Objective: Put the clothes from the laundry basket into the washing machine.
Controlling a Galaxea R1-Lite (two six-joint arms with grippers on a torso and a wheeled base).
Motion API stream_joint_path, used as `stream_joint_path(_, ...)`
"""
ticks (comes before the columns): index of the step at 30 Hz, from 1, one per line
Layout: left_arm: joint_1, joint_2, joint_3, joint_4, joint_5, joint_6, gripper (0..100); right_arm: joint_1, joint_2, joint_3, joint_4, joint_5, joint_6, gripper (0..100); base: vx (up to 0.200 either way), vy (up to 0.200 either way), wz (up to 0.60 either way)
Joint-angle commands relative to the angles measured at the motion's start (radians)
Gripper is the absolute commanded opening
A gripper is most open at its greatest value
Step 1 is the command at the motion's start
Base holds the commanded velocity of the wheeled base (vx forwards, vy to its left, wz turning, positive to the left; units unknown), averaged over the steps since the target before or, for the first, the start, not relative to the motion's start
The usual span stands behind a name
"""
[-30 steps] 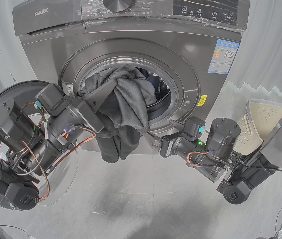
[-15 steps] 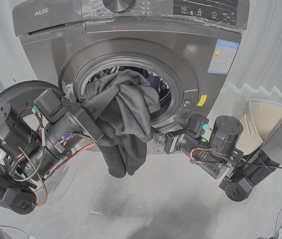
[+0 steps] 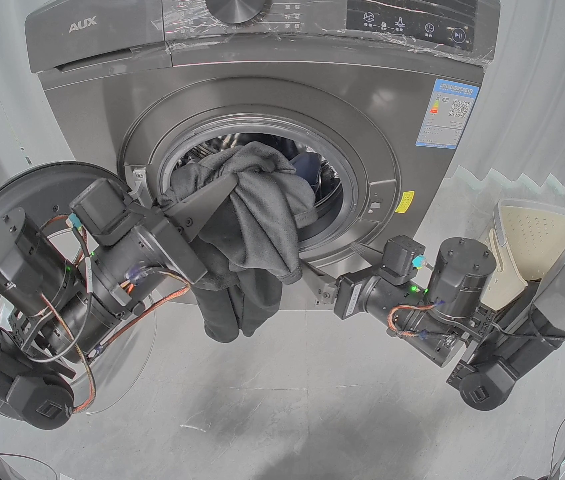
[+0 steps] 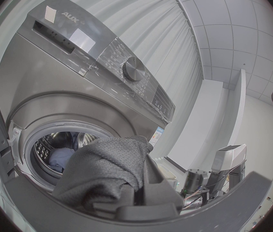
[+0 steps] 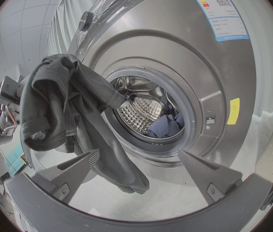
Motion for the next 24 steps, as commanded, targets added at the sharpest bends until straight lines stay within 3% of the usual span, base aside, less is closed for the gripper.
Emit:
stream_joint_path(1, -0.015, -0.019, 0.004, -0.001, -0.003, 0.0, 0, 0.009, 0.079, -0.07, -0.001, 0.003, -0.005, 100, 0.0, 0.0, 0.0)
stream_joint_path(7, -0.023, -0.019, 0.004, -0.002, -0.003, 0.0, 0, 0.025, 0.142, -0.131, -0.002, 0.044, -0.031, 100, 0.0, 0.0, 0.0)
stream_joint_path(24, -0.038, -0.029, 0.005, -0.002, -0.004, 0.0, 0, 0.044, 0.263, -0.34, -0.044, 0.119, -0.039, 100, 0.0, 0.0, 0.0)
